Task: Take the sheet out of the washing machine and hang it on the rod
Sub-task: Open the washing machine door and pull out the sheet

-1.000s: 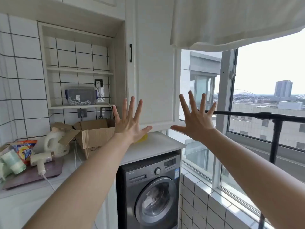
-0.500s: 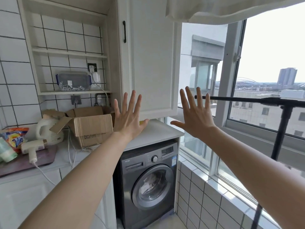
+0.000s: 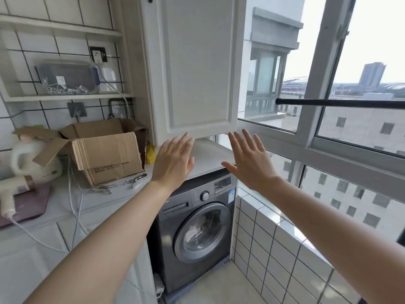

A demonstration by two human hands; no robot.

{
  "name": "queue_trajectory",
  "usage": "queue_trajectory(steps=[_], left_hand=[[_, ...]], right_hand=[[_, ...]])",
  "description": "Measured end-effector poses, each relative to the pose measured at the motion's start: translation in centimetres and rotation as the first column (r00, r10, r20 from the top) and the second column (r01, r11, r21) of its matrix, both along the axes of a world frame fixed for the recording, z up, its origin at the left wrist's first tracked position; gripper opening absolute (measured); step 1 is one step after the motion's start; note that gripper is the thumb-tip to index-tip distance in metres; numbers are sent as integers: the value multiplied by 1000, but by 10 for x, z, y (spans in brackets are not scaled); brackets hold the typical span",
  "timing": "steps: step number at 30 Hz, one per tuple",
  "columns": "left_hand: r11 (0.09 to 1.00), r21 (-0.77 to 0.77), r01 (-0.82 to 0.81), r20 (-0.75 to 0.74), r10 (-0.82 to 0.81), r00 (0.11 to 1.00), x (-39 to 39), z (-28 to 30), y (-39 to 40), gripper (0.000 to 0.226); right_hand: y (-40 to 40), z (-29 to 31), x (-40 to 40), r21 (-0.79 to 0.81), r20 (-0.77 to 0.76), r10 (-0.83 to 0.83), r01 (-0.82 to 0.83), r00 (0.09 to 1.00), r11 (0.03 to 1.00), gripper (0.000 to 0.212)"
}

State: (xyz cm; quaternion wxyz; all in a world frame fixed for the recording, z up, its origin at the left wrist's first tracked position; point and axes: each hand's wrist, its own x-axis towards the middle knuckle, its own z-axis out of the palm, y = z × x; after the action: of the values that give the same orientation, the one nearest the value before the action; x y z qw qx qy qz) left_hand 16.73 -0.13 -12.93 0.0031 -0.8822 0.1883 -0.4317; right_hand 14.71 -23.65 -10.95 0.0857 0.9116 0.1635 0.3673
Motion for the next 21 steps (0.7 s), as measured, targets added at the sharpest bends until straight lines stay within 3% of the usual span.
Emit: queue_trajectory(steps=[5,11,21], left_hand=[[996,-68,65,-50,-68,996,49,-49,20,38],[989,-144,37,-222,-68,973,90,-121,44,26],[979,-192,-71,-552,-48,833,108,-234,44,21]], right_hand=[[25,-44,48,26,-135,15,-11,991,1000,73],[45,-119,89,80,-256,27,-7,966,997,66],[40,-229,121,68,-564,-36,89,825,994,61]])
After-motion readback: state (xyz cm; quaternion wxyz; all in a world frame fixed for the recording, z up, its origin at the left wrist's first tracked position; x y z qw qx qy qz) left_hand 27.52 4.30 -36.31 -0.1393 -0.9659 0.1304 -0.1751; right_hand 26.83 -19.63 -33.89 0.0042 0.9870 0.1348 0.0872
